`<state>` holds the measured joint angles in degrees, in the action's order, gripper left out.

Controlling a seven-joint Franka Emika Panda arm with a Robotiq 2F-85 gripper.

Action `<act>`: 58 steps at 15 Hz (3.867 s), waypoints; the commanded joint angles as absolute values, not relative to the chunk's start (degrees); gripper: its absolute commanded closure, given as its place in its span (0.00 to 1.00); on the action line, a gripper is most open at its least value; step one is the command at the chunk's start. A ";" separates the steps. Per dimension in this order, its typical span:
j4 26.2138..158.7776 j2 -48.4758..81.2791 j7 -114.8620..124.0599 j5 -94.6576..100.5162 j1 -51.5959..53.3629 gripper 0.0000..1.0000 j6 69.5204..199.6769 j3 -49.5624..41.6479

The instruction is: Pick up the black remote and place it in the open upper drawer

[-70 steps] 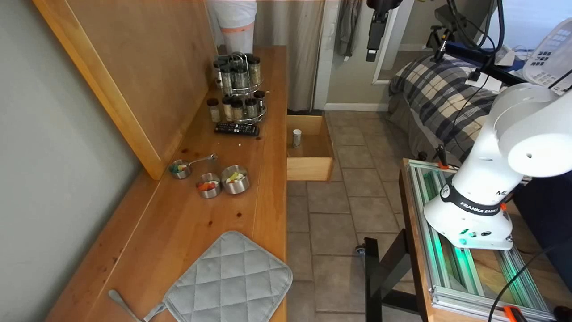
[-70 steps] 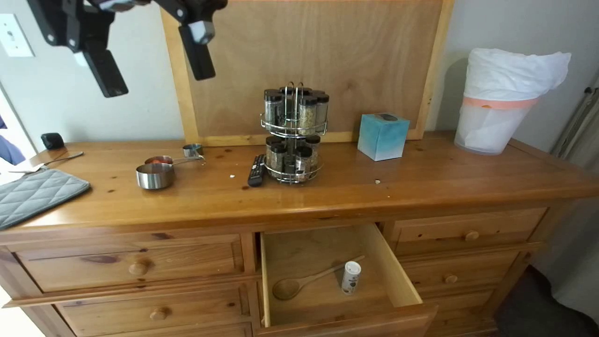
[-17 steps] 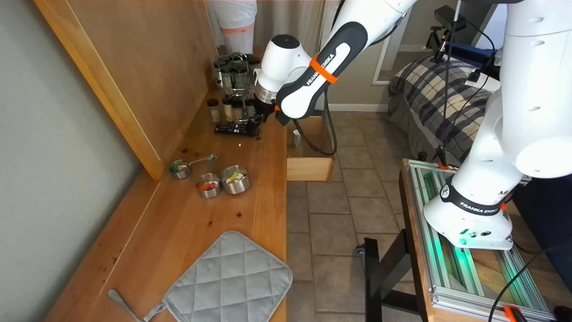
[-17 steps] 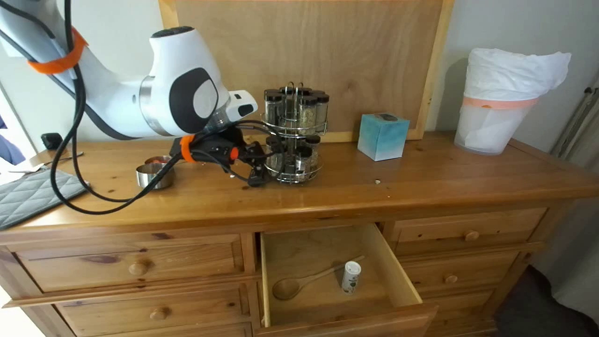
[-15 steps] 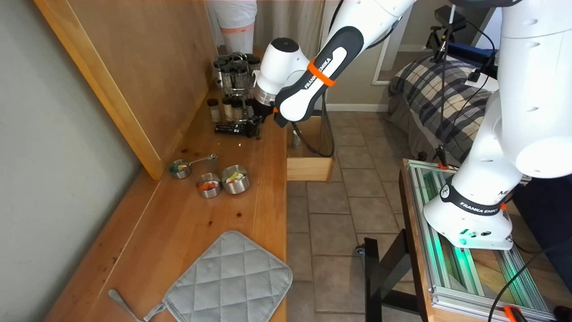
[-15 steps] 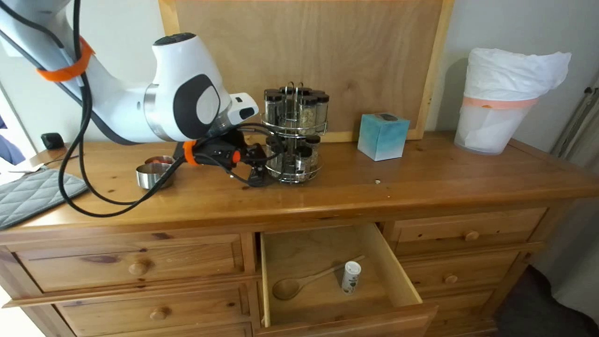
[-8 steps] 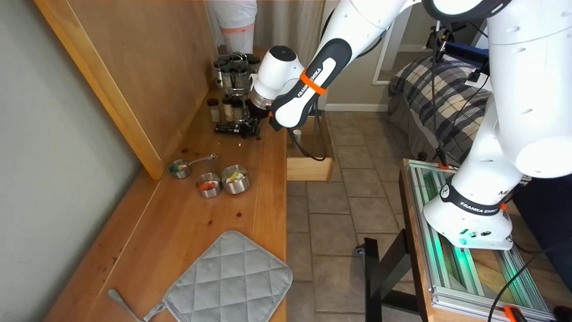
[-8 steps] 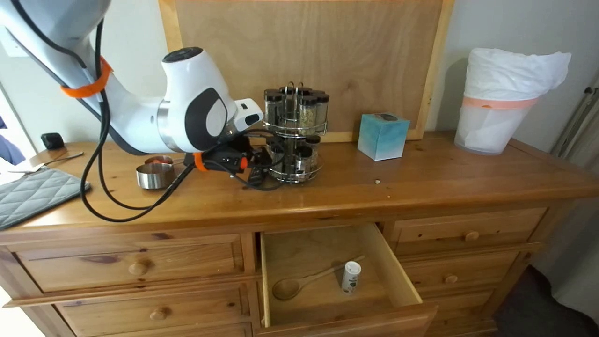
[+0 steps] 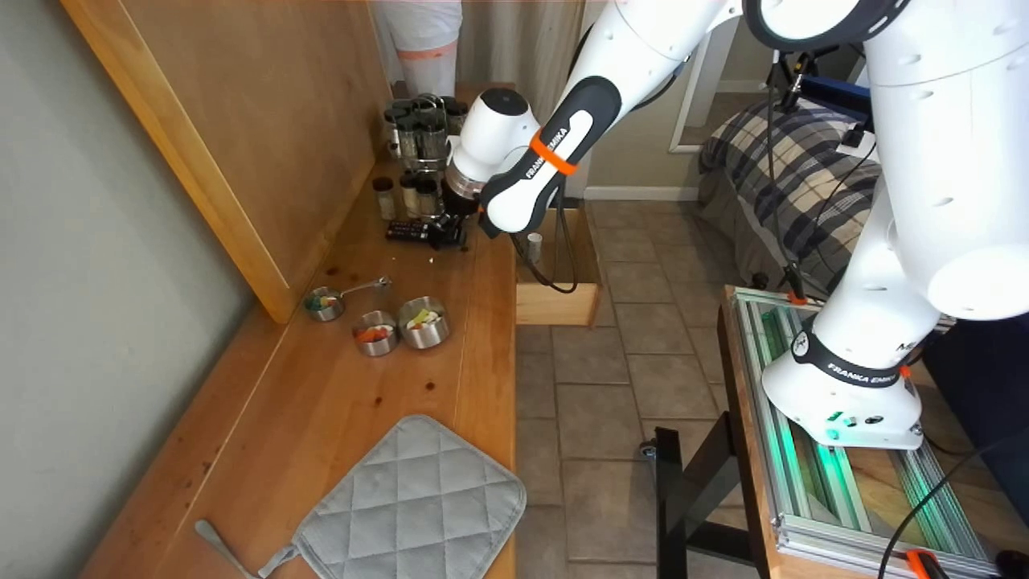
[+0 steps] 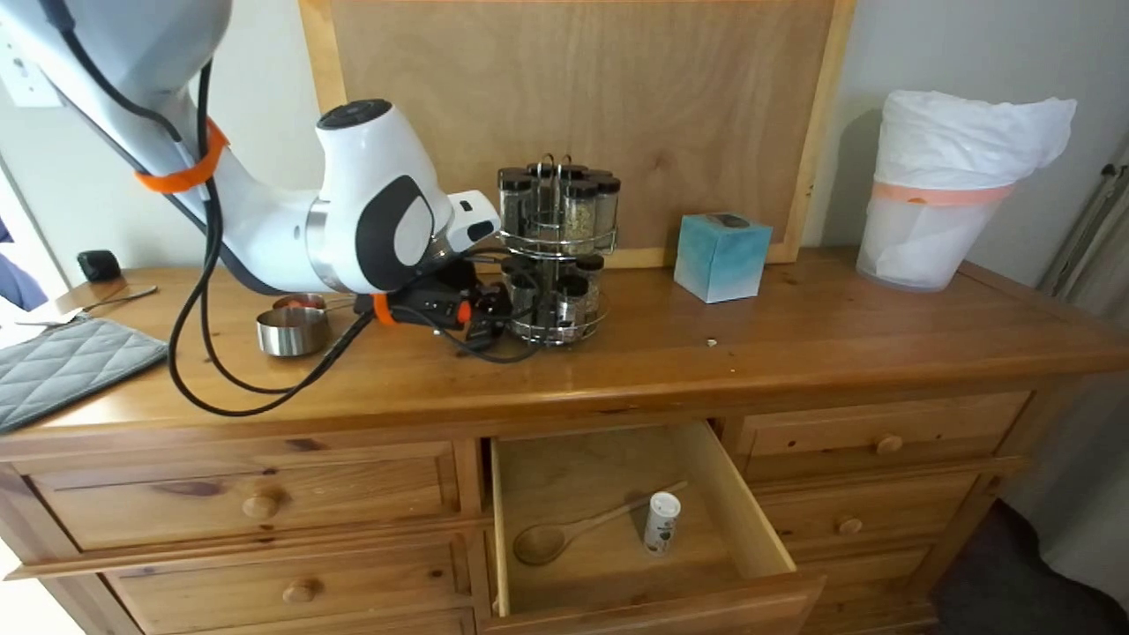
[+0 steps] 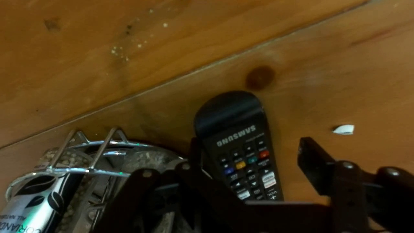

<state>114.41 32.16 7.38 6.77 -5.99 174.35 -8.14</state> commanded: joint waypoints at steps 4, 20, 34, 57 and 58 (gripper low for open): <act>111.85 34.87 5.30 3.99 -6.09 0.48 175.43 -7.47; 115.72 27.66 3.48 2.27 -6.80 0.79 166.54 -3.82; 140.03 0.75 7.61 1.30 -7.08 0.79 153.62 -7.89; 147.96 10.19 10.27 -17.00 -23.94 0.54 181.14 -9.44; 147.57 10.51 10.27 -17.31 -24.30 0.54 181.14 -8.84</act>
<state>147.56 10.52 10.27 -17.32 -24.31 181.14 -8.83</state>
